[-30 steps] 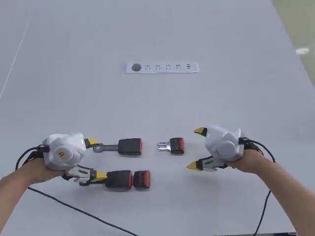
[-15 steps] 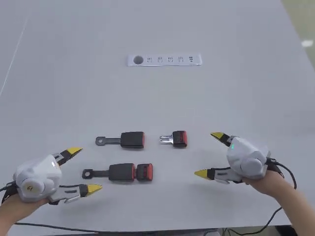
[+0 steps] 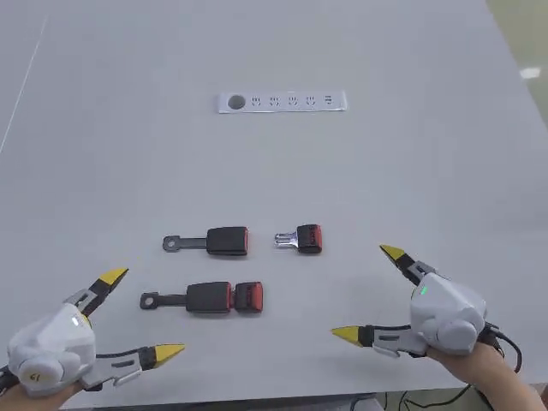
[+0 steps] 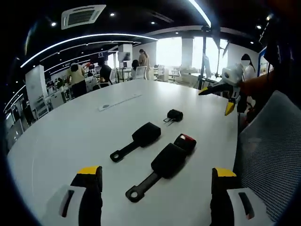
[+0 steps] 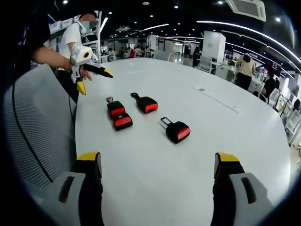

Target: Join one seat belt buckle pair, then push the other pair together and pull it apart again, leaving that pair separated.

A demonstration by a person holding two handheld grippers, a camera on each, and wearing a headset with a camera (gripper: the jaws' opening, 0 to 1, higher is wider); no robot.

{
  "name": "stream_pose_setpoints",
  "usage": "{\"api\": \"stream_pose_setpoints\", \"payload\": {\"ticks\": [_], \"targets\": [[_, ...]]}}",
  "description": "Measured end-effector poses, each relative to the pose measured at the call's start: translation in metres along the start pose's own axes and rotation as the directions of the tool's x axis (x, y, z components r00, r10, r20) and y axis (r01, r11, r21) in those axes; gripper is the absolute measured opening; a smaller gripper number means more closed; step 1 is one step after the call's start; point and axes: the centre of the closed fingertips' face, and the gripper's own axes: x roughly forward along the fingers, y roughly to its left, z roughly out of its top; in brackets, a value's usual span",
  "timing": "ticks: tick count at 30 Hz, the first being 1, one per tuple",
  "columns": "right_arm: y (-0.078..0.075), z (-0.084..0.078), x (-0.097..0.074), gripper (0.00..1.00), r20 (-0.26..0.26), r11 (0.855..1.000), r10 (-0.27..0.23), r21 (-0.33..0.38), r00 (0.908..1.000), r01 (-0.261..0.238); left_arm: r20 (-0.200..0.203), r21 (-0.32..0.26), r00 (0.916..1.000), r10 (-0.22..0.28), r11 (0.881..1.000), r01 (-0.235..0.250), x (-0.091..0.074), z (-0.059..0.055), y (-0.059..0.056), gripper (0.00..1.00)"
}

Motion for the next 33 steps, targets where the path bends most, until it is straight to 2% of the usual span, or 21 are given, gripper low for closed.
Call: {"api": "stream_pose_setpoints", "payload": {"ticks": [2,4,7,11,13,18,33], "targets": [[0.003,-0.002,0.000,0.99,0.003,1.000,0.001,0.000,1.0000,-0.001,-0.018,0.020,0.9998,-0.001,1.000,0.001,-0.002,-0.006,0.000,1.00],[0.005,-0.002,0.000,1.00,0.012,1.000,0.001,0.005,0.9999,-0.001,-0.024,0.011,0.9997,0.006,1.000,-0.006,-0.001,-0.008,0.001,1.00],[0.010,-0.004,0.000,1.00,0.026,1.000,0.000,0.003,0.9997,0.000,-0.018,-0.004,0.9998,0.000,1.000,0.000,0.001,-0.009,-0.002,1.00],[0.017,-0.009,0.002,1.00,0.027,1.000,0.012,0.026,0.9996,-0.013,-0.025,0.014,0.9997,-0.004,1.000,0.004,0.001,-0.011,-0.005,1.00],[0.018,-0.010,0.002,1.00,0.030,0.999,0.011,0.038,0.9995,-0.012,-0.012,-0.016,0.9999,-0.003,1.000,0.003,0.001,-0.011,-0.005,1.00],[0.018,-0.009,0.000,1.00,0.048,0.998,-0.003,0.062,0.9988,0.000,0.010,-0.004,0.9998,-0.015,1.000,0.015,0.002,-0.007,-0.010,1.00],[0.018,-0.007,-0.003,1.00,0.054,0.997,-0.013,0.078,0.9984,0.009,0.036,-0.014,0.9993,0.001,1.000,0.000,0.002,-0.003,-0.007,1.00]]}}
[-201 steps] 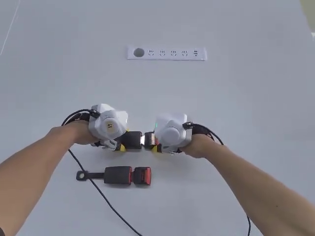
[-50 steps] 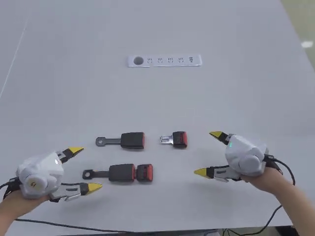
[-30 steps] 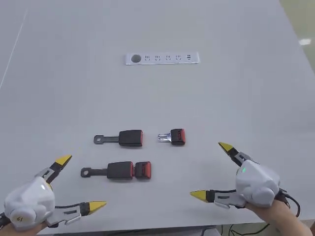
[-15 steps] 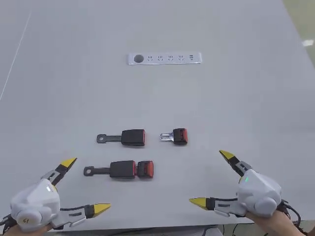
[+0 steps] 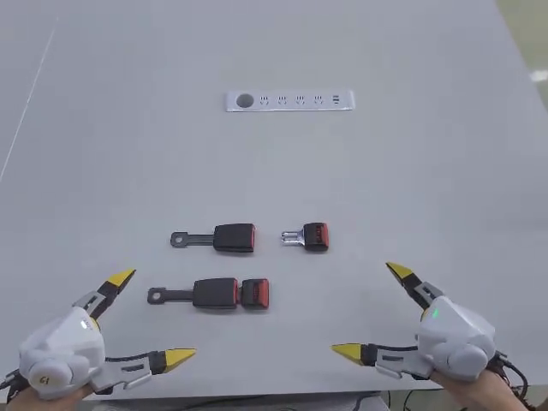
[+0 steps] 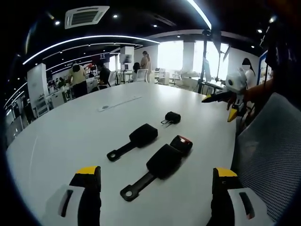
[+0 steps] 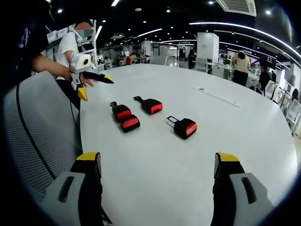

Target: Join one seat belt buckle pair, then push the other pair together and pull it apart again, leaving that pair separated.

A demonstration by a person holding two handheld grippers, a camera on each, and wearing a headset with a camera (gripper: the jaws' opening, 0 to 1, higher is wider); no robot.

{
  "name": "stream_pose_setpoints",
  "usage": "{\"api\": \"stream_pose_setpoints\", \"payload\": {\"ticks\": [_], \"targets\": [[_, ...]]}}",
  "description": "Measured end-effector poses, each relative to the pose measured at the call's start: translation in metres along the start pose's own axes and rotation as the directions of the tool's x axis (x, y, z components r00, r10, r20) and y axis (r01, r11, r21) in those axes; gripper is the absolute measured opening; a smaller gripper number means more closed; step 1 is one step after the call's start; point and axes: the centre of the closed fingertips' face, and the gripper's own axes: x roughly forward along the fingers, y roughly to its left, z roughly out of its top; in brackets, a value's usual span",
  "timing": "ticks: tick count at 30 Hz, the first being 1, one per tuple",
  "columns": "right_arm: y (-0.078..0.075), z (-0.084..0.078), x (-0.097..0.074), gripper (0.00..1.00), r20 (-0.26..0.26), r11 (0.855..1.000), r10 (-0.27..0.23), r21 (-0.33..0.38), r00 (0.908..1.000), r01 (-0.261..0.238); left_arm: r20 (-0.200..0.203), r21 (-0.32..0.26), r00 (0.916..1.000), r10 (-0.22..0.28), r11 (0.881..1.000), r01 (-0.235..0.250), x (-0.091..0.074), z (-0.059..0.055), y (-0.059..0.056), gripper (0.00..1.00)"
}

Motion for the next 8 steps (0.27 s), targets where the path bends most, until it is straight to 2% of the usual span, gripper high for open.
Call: {"api": "stream_pose_setpoints", "payload": {"ticks": [8], "targets": [[-0.0008,0.0002,-0.0014,1.00,0.001,1.000,-0.005,0.004,1.0000,0.005,0.004,0.001,1.0000,0.000,1.000,0.000,0.0003,0.0002,0.0002,1.00]]}}
